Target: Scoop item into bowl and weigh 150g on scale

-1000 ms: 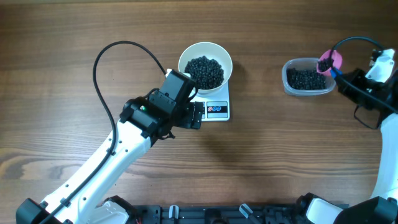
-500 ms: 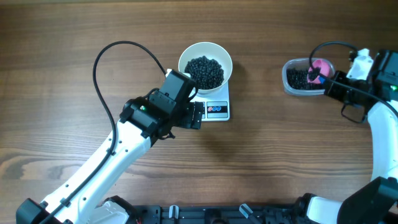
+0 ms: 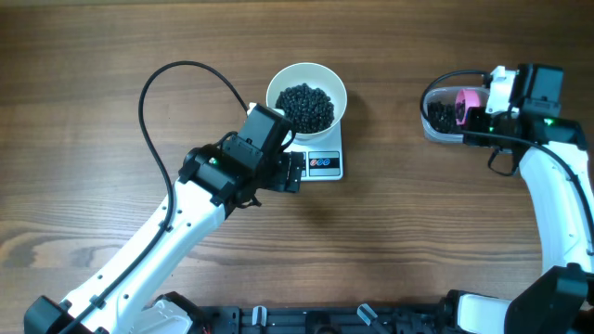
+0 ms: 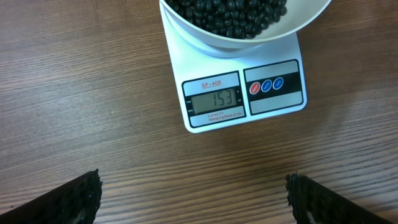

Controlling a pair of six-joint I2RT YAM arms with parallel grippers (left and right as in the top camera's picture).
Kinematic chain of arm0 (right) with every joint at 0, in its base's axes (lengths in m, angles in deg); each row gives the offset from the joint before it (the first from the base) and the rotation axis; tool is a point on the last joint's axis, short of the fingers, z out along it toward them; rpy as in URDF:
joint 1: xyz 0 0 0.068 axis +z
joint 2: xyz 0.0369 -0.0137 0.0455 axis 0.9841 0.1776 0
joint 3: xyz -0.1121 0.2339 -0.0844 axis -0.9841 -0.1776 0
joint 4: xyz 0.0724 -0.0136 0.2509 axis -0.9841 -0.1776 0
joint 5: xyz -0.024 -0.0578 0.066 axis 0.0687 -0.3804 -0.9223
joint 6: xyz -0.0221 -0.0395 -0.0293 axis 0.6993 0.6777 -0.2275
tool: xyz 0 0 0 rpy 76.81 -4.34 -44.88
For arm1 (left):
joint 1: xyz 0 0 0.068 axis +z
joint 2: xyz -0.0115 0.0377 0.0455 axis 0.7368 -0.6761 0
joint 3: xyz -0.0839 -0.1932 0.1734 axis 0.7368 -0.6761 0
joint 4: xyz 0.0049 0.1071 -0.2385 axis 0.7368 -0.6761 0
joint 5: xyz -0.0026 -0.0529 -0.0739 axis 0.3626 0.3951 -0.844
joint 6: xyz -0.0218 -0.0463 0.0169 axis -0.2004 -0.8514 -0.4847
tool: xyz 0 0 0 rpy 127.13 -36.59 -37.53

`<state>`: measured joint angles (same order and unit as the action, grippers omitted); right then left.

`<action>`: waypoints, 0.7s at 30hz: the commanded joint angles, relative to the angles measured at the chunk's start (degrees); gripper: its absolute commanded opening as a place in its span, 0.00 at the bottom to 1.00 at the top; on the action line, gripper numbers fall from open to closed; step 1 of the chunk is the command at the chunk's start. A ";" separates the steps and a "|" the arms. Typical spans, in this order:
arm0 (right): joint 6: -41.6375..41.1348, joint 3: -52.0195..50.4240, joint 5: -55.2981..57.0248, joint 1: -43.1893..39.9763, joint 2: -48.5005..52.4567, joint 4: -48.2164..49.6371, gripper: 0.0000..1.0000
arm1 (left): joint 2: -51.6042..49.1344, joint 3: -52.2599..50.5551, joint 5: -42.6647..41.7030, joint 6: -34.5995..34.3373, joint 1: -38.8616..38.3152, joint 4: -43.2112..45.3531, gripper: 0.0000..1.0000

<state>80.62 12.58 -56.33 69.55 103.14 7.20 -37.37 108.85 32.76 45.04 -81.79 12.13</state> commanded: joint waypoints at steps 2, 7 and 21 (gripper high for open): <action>1.31 -0.15 7.43 2.73 0.48 0.35 0.04 | -0.35 -0.35 -0.28 0.50 0.48 0.15 1.00; 4.37 -0.15 12.09 5.95 0.48 0.31 0.04 | -0.35 -0.35 -0.28 0.50 0.48 0.15 1.00; 5.70 -0.13 25.73 14.10 0.48 0.42 0.05 | -0.35 -0.35 -0.28 0.50 0.48 0.15 1.00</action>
<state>84.90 12.58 -35.60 82.45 103.14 7.29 -37.37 108.85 32.78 45.04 -81.79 12.13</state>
